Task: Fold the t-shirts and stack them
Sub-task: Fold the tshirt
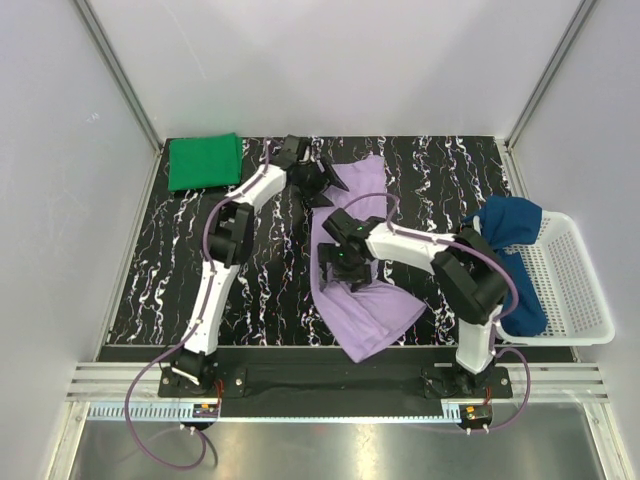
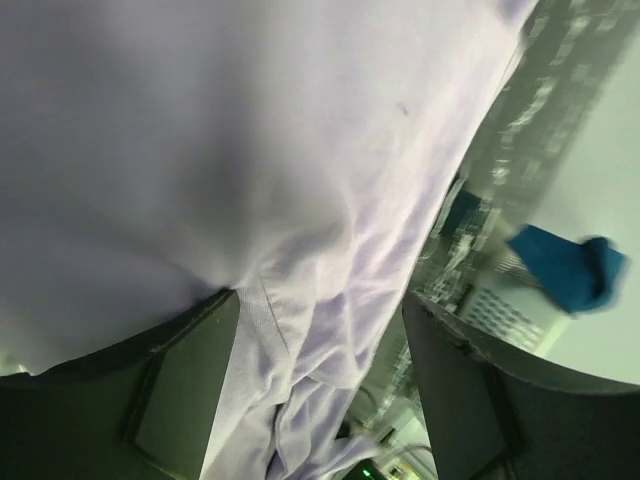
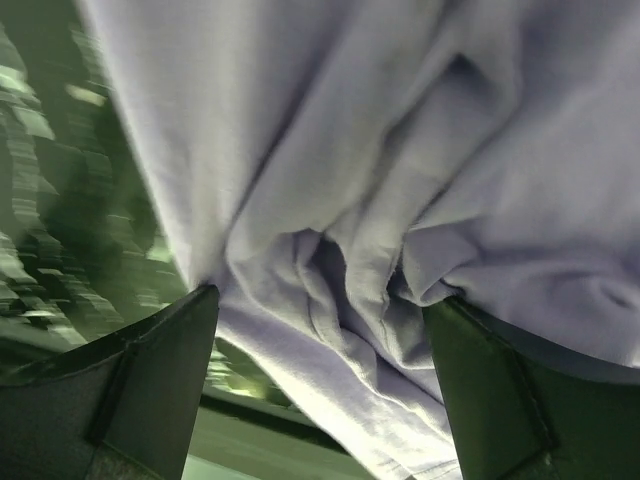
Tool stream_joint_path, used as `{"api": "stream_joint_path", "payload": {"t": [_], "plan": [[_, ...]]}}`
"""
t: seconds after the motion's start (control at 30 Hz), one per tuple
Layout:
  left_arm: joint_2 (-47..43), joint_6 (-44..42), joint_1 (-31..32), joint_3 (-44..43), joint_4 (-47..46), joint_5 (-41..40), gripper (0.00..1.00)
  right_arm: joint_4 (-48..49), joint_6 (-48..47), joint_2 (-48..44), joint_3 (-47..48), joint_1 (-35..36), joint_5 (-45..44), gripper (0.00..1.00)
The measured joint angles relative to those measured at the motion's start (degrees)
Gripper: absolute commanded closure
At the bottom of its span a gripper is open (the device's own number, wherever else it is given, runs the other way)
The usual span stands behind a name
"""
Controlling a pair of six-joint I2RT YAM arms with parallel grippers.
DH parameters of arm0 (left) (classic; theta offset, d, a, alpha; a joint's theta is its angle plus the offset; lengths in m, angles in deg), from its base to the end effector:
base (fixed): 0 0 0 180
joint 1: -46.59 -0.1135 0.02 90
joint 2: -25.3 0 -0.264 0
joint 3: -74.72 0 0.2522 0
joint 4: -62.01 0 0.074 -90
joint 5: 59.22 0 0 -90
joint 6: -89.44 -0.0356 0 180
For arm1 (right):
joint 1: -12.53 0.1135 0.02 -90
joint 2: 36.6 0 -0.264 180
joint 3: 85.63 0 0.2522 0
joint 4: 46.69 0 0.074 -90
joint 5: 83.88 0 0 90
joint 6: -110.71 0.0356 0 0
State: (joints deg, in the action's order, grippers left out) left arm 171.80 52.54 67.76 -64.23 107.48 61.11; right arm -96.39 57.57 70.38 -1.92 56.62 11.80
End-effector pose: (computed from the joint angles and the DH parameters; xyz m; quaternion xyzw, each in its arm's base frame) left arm 0.5093 -0.2165 0.1424 -0.1720 0.9029 -0.3826 0.0942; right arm 0.2567 0.2536 0.1617 -0.0696 0.9853 0.1333 0.0807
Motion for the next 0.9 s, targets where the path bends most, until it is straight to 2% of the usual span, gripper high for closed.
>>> {"api": "stream_joint_path", "payload": {"t": [0.2,0.43,0.63,0.7,0.8,0.9], "plan": [[9.75,4.09,-6.25,-10.67,-8.5,12.61,0.25,1.29,4.79,8.15,10.97,1.14,6.45,0.08],[8.85,4.98,-11.74,-7.02,-14.12,16.72,0.24,-1.77,4.79,8.55,14.64,0.59,5.86,0.07],[0.55,3.06,-10.56,2.84,-12.85,17.09,0.22,-5.14,2.4,2.51,11.67,-1.79,3.63,0.05],[-2.75,1.03,-9.64,3.39,-10.6,16.98,0.22,-6.8,0.76,0.28,12.37,-2.58,1.97,0.05],[-8.48,-2.8,-8.48,2.84,-6.27,16.09,0.24,-9.11,-1.79,-1.49,15.63,-5.51,-0.11,0.08],[-15.37,-6.91,-8.07,3.87,-2.51,12.35,0.24,-12.81,-2.93,1.44,24.28,-9.75,-4.28,0.09]]}}
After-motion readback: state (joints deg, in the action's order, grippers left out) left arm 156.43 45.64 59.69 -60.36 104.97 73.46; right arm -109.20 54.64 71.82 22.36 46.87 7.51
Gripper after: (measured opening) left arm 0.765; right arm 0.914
